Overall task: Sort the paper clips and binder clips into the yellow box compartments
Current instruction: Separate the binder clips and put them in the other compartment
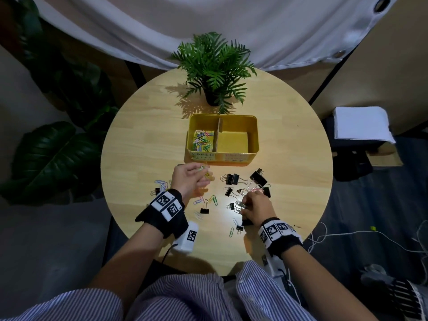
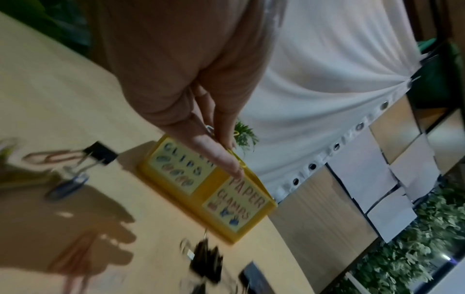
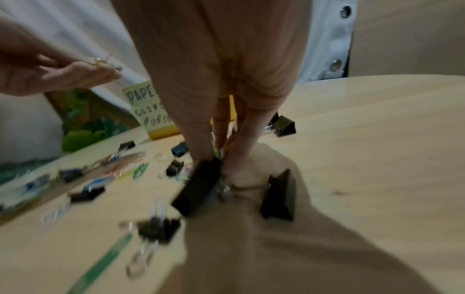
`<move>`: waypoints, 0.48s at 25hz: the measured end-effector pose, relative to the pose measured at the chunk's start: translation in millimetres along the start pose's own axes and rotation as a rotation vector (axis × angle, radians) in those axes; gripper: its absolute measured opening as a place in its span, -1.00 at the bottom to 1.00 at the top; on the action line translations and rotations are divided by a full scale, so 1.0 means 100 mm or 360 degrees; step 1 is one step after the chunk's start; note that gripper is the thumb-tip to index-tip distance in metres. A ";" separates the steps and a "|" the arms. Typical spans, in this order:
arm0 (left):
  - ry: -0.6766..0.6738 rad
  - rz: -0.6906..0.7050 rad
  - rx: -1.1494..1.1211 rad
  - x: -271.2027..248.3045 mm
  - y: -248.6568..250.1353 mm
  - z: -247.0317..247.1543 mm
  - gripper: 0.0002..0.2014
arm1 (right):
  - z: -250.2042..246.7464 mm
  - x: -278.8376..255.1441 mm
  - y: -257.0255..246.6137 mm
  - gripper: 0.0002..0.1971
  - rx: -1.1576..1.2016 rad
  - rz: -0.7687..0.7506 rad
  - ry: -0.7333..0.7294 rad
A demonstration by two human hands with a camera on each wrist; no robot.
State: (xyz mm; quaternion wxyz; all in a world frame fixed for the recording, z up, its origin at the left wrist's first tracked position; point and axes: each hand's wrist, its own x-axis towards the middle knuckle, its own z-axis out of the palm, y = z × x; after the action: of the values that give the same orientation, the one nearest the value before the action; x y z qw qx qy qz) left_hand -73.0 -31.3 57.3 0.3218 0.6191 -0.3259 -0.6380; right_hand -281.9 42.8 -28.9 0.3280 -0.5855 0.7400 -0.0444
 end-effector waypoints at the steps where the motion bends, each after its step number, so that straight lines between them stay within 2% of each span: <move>1: 0.0024 0.0078 -0.0013 0.03 0.13 0.00 -0.91 | -0.02 0.00 0.01 -0.81 0.0118 0.0059 -0.0015; 4: 0.0168 0.0426 0.0229 0.27 0.53 0.00 -0.79 | -0.17 0.04 0.02 -0.79 0.0541 0.0355 -0.0090; 7: 0.0320 0.0769 0.0793 0.50 0.73 -0.01 -0.57 | -0.46 0.02 -0.03 -0.80 0.0855 0.0413 -0.0097; 9: 0.0470 0.0947 0.0930 0.49 0.65 -0.07 -0.60 | -0.63 -0.03 -0.10 -0.81 0.1231 0.0415 -0.0153; 11: 0.0602 0.1090 0.0870 0.40 0.42 -0.16 -0.74 | -0.73 -0.06 -0.19 -0.79 0.1548 0.0364 -0.0192; 12: 0.0546 0.1068 0.0819 0.31 0.30 -0.20 -0.81 | -0.74 -0.06 -0.26 -0.79 0.1670 0.0321 -0.0199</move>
State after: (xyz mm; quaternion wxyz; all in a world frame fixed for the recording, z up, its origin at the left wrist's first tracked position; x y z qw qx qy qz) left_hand -53.2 -74.5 63.1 0.3957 0.6358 -0.5982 -0.2850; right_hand -299.2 16.0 43.4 0.6225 -0.2705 0.6501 -0.3416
